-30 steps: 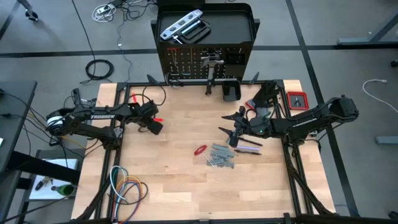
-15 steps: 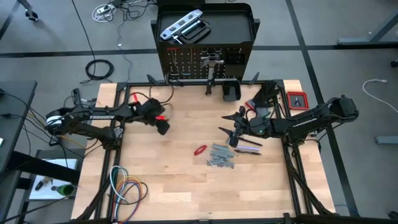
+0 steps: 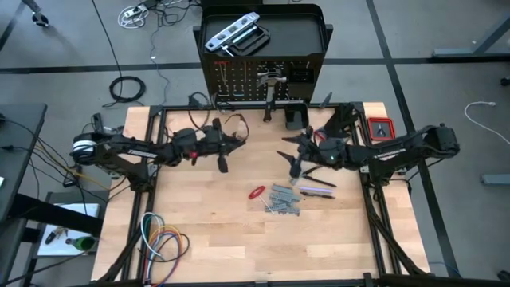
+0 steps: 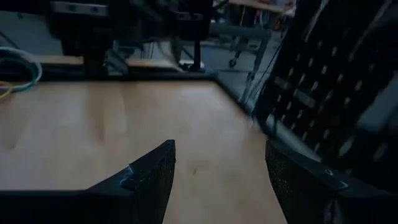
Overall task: Hang tools onto peg board
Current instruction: Hang the glasses onto the peg board
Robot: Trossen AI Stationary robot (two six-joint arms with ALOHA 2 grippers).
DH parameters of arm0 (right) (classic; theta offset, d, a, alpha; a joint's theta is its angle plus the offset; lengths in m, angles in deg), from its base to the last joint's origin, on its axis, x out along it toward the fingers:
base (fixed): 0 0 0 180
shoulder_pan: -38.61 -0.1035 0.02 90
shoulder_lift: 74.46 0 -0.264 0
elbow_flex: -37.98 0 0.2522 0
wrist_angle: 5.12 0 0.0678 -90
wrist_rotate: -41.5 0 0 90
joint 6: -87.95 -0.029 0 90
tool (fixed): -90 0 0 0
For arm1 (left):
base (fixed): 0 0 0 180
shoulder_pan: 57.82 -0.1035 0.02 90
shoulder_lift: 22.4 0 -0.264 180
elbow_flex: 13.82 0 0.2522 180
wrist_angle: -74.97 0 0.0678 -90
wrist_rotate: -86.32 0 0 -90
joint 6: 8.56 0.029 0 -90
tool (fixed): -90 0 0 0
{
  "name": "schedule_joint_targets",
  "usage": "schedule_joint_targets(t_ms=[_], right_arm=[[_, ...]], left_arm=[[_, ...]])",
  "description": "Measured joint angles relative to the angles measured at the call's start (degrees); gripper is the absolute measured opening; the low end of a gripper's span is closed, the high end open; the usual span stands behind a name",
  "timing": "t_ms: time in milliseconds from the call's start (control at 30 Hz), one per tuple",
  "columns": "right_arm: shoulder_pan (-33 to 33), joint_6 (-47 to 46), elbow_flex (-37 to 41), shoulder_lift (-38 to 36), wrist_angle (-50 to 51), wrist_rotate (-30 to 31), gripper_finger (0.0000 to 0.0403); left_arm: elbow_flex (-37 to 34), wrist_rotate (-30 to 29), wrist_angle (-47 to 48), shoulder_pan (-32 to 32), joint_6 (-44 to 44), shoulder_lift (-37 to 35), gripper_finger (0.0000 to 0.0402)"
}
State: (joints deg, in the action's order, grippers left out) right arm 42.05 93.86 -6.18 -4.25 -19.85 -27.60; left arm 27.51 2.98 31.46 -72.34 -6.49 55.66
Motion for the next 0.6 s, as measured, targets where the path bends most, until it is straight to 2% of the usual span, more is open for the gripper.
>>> schedule_joint_targets(t_ms=[100, 233, 400, 500, 600], right_arm=[[3.40, 2.81, -6.81, 0.03, 4.94, -1.59, 0.0252], [7.79, 3.98, -12.86, 0.00, 8.15, -6.94, 0.0247], [11.01, 0.31, -14.49, 0.65, 8.69, -17.29, 0.0243], [11.37, 1.23, -14.47, 3.23, 6.37, -18.19, 0.0243], [11.35, 3.70, -14.54, 6.10, 5.56, -18.43, 0.0245]], left_arm=[[2.50, 6.89, -3.16, -2.29, 0.94, -0.13, 0.0022], [3.98, 11.39, 1.37, -7.04, -0.19, 0.23, 0.0022], [3.96, 13.09, 1.71, -10.01, -5.36, 3.44, 0.0022], [4.08, 14.43, -0.11, -9.53, -5.32, 5.94, 0.0022], [5.89, 19.55, -0.67, -9.00, -6.16, 8.70, 0.0022]])
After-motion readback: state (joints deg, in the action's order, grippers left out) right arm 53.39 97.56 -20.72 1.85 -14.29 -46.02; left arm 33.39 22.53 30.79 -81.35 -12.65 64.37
